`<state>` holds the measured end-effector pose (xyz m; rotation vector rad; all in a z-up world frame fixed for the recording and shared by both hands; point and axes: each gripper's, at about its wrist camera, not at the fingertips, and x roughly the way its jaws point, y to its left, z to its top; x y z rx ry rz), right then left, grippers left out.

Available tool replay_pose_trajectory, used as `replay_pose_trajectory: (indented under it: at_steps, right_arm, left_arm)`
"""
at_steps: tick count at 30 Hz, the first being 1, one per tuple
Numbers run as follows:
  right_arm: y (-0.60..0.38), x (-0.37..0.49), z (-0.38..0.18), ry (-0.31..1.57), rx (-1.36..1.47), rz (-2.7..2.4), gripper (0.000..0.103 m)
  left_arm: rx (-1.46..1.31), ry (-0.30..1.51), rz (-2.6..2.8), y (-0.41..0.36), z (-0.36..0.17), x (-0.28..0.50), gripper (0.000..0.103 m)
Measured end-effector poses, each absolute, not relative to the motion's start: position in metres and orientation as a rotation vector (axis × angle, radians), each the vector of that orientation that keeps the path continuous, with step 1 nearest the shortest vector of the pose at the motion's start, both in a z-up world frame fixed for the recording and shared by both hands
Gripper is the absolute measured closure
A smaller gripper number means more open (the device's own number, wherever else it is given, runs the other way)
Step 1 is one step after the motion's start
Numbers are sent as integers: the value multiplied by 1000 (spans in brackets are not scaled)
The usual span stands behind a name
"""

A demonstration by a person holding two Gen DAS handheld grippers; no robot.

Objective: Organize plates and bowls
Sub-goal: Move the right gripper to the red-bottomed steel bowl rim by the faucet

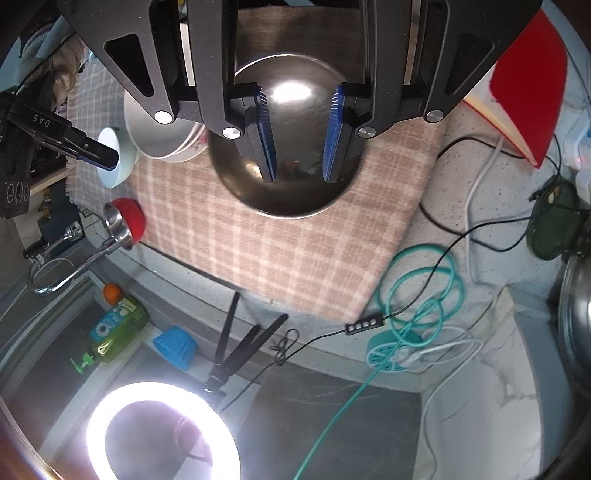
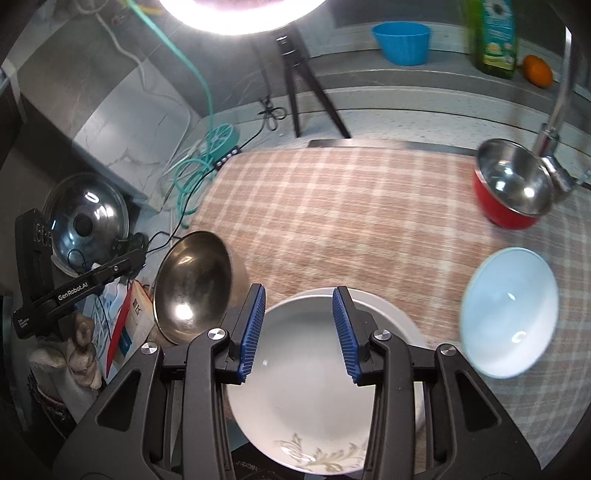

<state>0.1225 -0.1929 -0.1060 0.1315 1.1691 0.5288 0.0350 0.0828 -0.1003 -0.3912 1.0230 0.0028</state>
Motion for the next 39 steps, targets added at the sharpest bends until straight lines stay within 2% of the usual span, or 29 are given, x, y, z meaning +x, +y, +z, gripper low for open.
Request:
replay_pose_trajectory:
  at_steps: [20,39]
  right_arm:
    - [-371,149,-102,1090,234,241,64]
    - [-427,221,-143,1153,455,230,64]
  left_arm:
    - [-350,1049,-237,-42,-102,95,79]
    - [-374,1157,-366,-145,-128,198,79]
